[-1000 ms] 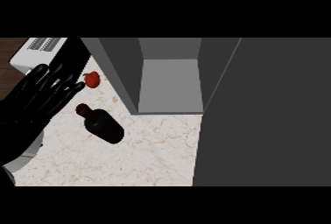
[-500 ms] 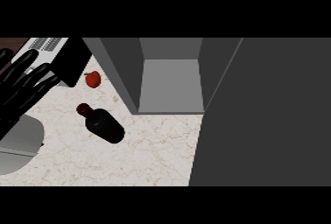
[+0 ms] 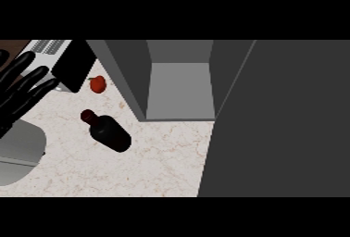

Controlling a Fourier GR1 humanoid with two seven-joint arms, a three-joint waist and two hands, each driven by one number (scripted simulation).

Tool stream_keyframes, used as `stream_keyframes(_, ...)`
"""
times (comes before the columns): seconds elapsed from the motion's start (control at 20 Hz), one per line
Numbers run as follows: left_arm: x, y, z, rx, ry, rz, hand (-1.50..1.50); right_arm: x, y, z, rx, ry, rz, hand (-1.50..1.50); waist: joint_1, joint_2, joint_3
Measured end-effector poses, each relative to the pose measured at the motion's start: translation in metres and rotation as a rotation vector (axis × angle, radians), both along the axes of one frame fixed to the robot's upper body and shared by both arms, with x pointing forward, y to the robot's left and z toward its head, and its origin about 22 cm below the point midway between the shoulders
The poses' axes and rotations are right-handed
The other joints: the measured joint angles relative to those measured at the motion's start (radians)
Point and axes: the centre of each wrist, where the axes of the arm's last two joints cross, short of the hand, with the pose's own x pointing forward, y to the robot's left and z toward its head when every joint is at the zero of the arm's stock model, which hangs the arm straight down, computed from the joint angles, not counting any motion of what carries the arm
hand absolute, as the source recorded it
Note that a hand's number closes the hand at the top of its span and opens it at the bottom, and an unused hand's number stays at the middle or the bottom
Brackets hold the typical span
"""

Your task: Pick up the wine, place it into the cabinet and close the cabinet

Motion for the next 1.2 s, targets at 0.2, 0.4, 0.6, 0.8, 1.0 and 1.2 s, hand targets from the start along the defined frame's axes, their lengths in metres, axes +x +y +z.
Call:
stream_keyframes(0.2, 0.007, -0.002, -0.008, 0.012, 0.017, 0.017, -1.5, 0.0, 0.002, 0.004, -0.007, 0.009, 0.004, -1.5, -0.004, 0.0, 0.0)
stream_keyframes(0.4, 0.013, 0.0, -0.017, 0.029, 0.026, 0.036, -1.5, -0.002, 0.006, 0.005, -0.005, 0.022, 0.011, -1.5, -0.008, -0.001, 0.0)
stream_keyframes(0.6, 0.02, 0.004, -0.028, 0.047, 0.027, 0.053, -1.5, 0.0, 0.005, 0.008, -0.02, 0.017, -0.004, -1.5, -0.008, 0.0, 0.0)
stream_keyframes(0.8, 0.028, -0.005, -0.047, 0.048, 0.041, 0.049, -1.5, -0.002, 0.008, 0.008, -0.023, 0.021, 0.004, -1.5, -0.011, 0.0, 0.0)
stream_keyframes(1.0, 0.033, -0.001, -0.065, 0.058, 0.051, 0.065, -1.5, -0.004, 0.01, 0.009, -0.028, 0.029, 0.007, -1.5, -0.012, -0.001, -0.001)
stream_keyframes(1.2, 0.036, 0.002, -0.087, 0.073, 0.059, 0.085, -1.5, -0.004, 0.014, 0.01, -0.023, 0.027, 0.012, -1.5, -0.012, 0.0, -0.001)
